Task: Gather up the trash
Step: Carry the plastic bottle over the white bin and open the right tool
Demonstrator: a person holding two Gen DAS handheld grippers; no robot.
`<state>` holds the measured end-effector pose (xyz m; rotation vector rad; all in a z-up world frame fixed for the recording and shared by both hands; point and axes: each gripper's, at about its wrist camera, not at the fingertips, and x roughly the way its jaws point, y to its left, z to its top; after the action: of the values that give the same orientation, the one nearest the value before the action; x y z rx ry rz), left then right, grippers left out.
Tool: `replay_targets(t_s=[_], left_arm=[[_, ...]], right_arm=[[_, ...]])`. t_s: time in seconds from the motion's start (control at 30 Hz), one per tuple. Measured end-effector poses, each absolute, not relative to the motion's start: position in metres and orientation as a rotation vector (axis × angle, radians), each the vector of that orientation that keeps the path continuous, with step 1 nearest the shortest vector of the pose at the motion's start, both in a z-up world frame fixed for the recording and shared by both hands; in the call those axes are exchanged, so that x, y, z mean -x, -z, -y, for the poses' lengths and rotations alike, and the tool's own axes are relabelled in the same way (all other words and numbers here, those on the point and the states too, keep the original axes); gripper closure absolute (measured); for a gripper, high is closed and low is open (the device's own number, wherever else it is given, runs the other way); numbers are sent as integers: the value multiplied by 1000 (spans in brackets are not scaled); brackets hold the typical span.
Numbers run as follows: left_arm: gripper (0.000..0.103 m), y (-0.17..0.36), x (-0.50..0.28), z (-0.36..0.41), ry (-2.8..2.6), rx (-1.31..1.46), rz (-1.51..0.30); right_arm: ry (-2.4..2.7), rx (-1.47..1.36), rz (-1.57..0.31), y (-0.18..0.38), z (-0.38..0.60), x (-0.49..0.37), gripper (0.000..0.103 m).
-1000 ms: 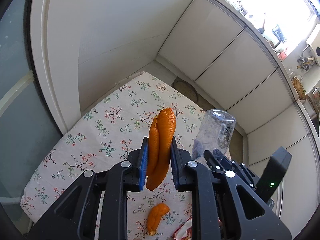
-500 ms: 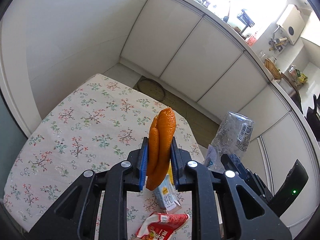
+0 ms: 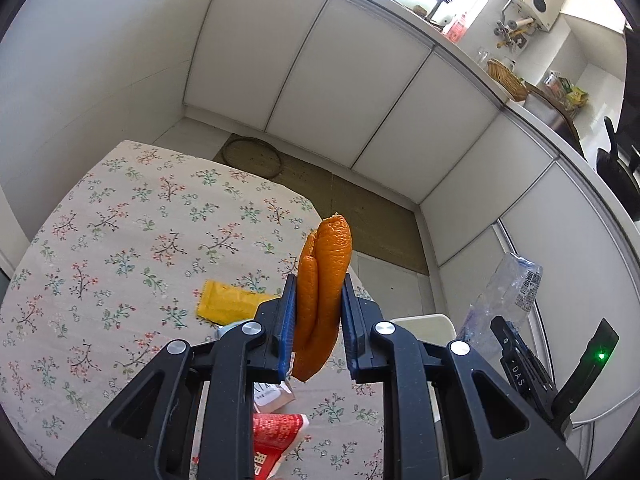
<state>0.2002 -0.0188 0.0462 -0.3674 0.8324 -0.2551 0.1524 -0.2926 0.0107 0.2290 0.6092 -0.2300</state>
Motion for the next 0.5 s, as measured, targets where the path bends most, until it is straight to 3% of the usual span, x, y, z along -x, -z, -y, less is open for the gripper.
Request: replay_targets(t_s=[0.33, 0.43, 0.5], left_arm=[[83, -36, -195, 99, 358, 301, -869], [83, -32, -193, 123, 396, 288, -877], [83, -30, -191, 139, 419, 277, -883]], right_arm=[[295, -274, -675, 14, 354, -141, 80], [311, -291, -669, 15, 368, -132, 62], [327, -294, -659, 13, 375, -124, 61]])
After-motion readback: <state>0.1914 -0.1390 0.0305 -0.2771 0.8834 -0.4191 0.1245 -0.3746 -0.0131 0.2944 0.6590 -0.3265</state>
